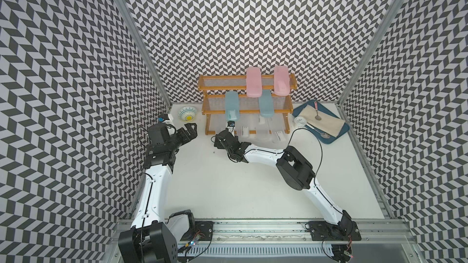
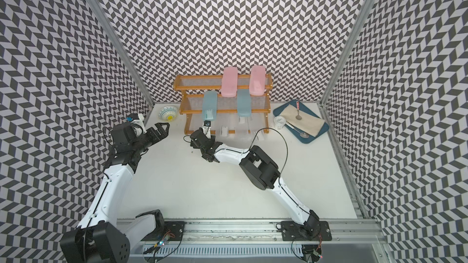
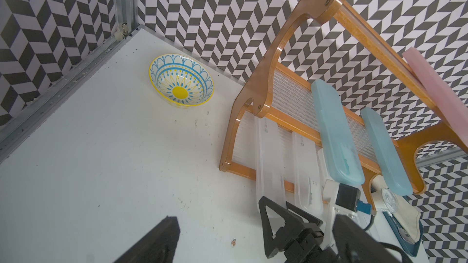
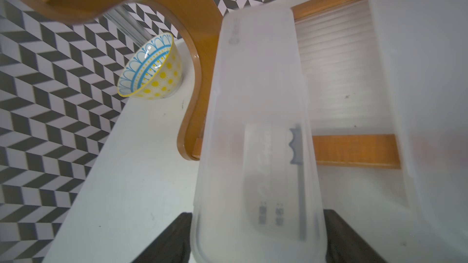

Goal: Place the pencil cases on the shelf according to color
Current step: Place the pencil case on the shelf.

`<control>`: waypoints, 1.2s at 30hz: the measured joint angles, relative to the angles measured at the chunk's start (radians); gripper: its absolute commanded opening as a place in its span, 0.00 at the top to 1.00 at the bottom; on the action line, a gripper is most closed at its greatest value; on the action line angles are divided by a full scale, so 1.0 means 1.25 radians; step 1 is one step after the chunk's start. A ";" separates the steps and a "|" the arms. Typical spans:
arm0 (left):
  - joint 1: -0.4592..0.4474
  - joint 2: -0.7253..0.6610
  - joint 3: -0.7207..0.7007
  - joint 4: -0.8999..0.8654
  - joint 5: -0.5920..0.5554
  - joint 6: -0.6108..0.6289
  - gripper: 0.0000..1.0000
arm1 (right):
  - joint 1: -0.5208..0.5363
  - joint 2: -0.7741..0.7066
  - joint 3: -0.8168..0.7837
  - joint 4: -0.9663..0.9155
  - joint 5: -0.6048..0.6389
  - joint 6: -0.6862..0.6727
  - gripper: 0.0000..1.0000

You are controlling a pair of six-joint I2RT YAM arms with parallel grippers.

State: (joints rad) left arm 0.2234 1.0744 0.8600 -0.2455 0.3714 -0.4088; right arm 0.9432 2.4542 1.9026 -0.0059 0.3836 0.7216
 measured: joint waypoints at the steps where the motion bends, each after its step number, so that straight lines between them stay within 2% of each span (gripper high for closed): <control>1: 0.000 0.000 0.000 0.000 0.001 -0.001 0.00 | -0.002 0.001 0.006 0.000 -0.008 0.000 0.02; 6: 0.000 0.000 -0.005 0.003 0.008 -0.004 0.00 | -0.001 -0.005 -0.010 0.015 -0.033 0.002 0.00; 16: 0.000 0.000 -0.008 0.004 0.007 -0.003 0.00 | 0.030 -0.124 -0.182 0.030 -0.053 0.002 0.00; 19: 0.000 0.000 -0.008 0.003 0.007 -0.003 0.01 | 0.037 -0.158 -0.222 0.035 -0.058 0.000 0.06; 23: 0.000 -0.001 -0.009 0.004 0.007 -0.003 0.00 | 0.041 -0.174 -0.257 0.034 -0.070 -0.014 0.33; 26: -0.001 -0.001 -0.012 0.004 0.007 -0.003 0.00 | 0.041 -0.174 -0.270 0.027 -0.073 -0.027 0.44; 29: -0.005 -0.002 -0.013 0.005 0.007 -0.003 0.01 | 0.041 -0.163 -0.263 0.028 -0.070 -0.042 0.49; 36: -0.017 -0.002 -0.014 0.005 0.007 -0.003 0.00 | 0.027 -0.074 -0.139 0.022 -0.072 -0.079 0.49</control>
State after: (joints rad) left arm 0.2024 1.0725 0.8425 -0.2394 0.3805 -0.4129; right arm 0.9768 2.3611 1.7283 0.0216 0.2935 0.6228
